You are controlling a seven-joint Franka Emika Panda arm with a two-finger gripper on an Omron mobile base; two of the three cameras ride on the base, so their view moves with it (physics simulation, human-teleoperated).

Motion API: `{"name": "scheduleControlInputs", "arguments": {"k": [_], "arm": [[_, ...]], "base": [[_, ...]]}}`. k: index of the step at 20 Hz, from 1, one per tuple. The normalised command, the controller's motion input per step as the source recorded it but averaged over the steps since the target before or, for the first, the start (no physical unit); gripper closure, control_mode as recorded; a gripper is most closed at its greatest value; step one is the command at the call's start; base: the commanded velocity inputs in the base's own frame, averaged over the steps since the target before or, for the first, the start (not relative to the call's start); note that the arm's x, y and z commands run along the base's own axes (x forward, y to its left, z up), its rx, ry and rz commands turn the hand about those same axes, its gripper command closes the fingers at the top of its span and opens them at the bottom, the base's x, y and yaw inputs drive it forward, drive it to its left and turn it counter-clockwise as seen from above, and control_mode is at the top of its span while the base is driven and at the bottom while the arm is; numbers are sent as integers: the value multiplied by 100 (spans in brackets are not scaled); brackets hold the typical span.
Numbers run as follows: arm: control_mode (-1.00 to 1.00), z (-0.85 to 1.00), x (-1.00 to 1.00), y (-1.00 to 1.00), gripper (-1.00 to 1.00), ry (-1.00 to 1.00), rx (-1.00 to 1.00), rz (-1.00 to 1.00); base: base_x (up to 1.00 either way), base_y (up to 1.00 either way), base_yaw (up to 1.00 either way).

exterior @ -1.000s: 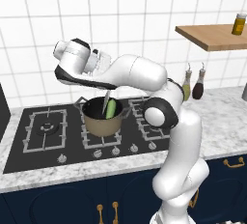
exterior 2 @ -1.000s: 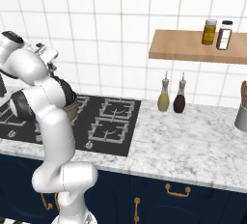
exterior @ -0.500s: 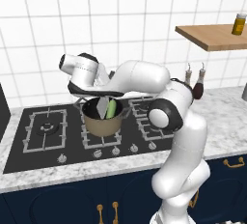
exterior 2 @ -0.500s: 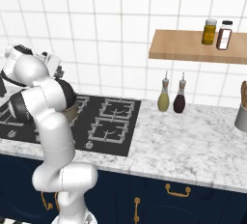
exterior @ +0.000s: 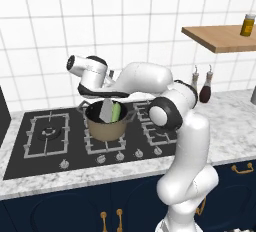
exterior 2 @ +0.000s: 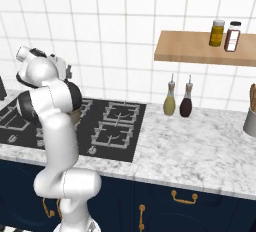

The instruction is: Put the corn and broccoli in the pot. Retrieve the spatula and lightly stir the vegetables in the pot.

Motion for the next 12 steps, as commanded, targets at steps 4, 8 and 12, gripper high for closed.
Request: {"name": "scheduleControlInputs", "arguments": {"k": [4,8,12], "arm": [[-100,-46,49,35,100,0,0,19],[-100,-23,18,13,100,-7,0,16],[-100,0,-40,16,100,-12,1,8]], "base": [[0,0,0],[0,0,0],[0,0,0]]}}
